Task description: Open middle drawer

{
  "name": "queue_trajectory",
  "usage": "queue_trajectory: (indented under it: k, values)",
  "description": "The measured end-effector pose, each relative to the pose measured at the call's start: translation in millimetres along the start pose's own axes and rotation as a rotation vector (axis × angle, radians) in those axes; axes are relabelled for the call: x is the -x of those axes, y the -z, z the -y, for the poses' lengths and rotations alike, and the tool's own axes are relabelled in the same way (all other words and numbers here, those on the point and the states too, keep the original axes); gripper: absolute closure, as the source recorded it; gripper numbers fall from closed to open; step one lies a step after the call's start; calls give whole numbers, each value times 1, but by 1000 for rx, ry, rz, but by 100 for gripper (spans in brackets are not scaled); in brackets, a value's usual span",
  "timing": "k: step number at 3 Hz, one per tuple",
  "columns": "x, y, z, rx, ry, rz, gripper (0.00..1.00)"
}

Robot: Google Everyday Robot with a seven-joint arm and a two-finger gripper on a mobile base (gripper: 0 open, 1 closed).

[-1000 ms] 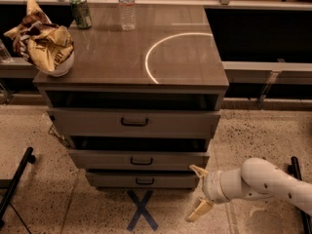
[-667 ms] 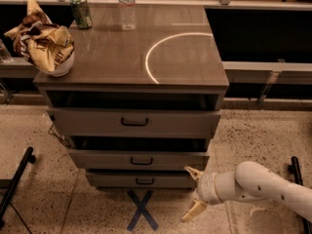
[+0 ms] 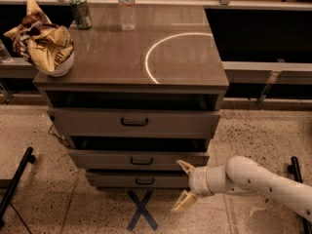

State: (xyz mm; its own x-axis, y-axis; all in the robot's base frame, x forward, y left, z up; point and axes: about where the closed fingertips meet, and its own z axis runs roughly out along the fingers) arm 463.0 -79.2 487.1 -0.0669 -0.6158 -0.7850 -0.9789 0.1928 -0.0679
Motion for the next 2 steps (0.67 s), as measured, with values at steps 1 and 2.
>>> queue_trajectory:
  k: [1, 2]
  values:
    - [7, -13, 12, -6, 14, 29, 0]
    - [6, -21, 28, -29, 30, 53, 0]
